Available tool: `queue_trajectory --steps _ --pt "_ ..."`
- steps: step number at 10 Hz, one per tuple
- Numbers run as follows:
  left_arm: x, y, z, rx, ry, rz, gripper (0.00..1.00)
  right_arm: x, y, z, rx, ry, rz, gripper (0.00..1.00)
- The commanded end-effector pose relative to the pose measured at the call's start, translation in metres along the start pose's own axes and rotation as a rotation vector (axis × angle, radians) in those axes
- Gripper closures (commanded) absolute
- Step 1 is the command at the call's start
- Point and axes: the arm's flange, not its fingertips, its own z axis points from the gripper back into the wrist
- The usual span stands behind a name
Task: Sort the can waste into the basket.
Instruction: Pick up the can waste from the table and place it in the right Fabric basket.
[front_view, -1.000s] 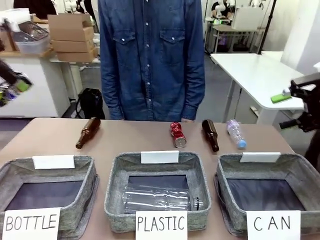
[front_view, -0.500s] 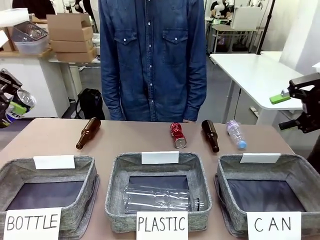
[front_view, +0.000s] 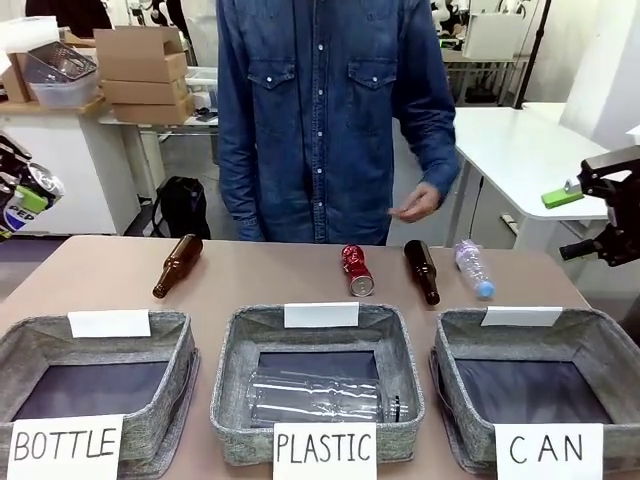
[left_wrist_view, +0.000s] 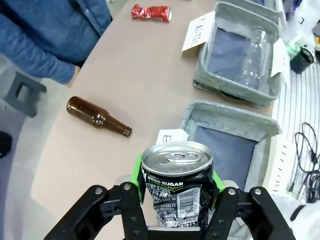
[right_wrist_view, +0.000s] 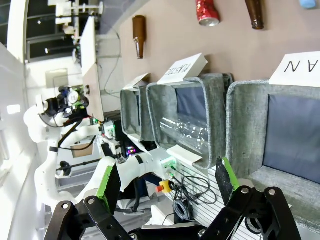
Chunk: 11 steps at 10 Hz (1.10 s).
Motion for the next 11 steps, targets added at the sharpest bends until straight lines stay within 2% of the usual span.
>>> queue_trajectory --steps 1,2,3,4,6,7,8,10,11 --pt "0.036 -0.016 -0.001 0.035 -0.058 -0.051 0.49 0.001 0.001 -0.001 0.009 -0.004 0.009 0.00" --pt "0.092 -0.041 -0.002 0.014 -0.302 -0.099 0.49 0.001 0.001 -0.001 0.009 -0.004 0.009 0.00" --pt "0.156 -0.072 -0.013 -0.041 -0.345 -0.133 0.49 0.000 0.000 0.000 0.000 0.000 0.000 0.00" --pt "0.206 -0.103 -0.032 -0.076 -0.342 -0.176 0.49 -0.002 0.002 0.010 -0.008 0.000 -0.005 0.00" --pt "0.300 -0.169 -0.085 -0.163 -0.237 -0.203 0.49 -0.006 0.002 0.052 -0.023 -0.092 -0.016 0.00" --pt "0.348 -0.210 -0.124 -0.139 -0.164 -0.278 0.49 -0.012 0.000 0.082 -0.018 -0.156 -0.024 0.00" --pt "0.382 -0.239 -0.161 -0.150 -0.144 -0.351 0.49 -0.023 -0.005 0.106 -0.007 -0.220 -0.030 0.00" --pt "0.447 -0.290 -0.254 -0.174 -0.113 -0.455 0.49 -0.059 -0.022 0.145 -0.055 -0.255 -0.018 0.00" --pt "0.469 -0.309 -0.304 -0.101 -0.059 -0.523 0.49 -0.081 -0.035 0.166 -0.102 -0.262 -0.011 0.00"
